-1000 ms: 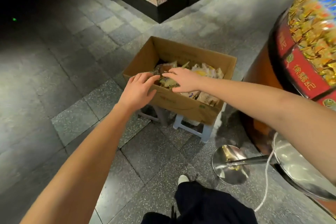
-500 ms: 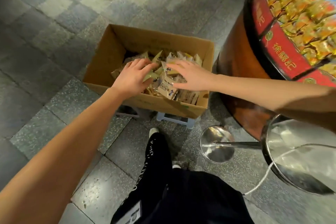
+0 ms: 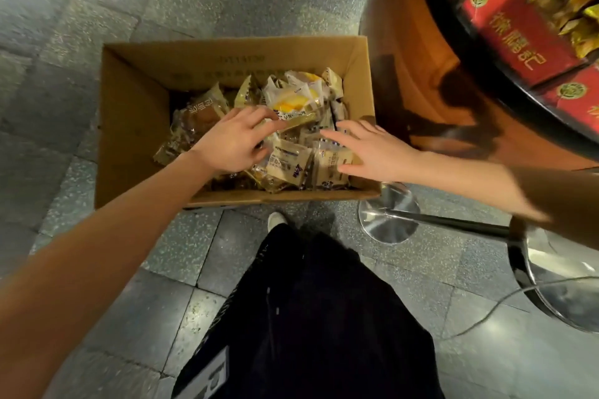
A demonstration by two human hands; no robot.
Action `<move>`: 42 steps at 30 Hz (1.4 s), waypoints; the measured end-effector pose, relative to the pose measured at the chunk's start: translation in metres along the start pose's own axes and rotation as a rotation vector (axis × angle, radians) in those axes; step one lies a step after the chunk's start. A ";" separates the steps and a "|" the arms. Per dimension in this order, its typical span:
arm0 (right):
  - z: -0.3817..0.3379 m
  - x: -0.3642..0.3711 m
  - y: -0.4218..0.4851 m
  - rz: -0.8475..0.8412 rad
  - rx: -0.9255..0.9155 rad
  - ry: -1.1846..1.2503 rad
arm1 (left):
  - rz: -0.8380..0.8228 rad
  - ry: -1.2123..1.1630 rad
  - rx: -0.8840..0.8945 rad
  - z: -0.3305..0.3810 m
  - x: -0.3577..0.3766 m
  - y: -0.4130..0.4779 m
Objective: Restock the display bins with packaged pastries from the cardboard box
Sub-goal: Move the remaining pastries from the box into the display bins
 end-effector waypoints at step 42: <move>0.099 0.078 0.119 -0.369 -0.616 -0.290 | -0.332 -0.054 0.209 -0.016 0.175 0.086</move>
Point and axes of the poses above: each hand's wrist, its own y-axis towards the middle knuckle, its own x-axis out of the palm, z = x × y, the point moved 1 cm from there along y, towards the middle knuckle, and after that the axes turned 11 degrees about y, right-handed, at the moved point
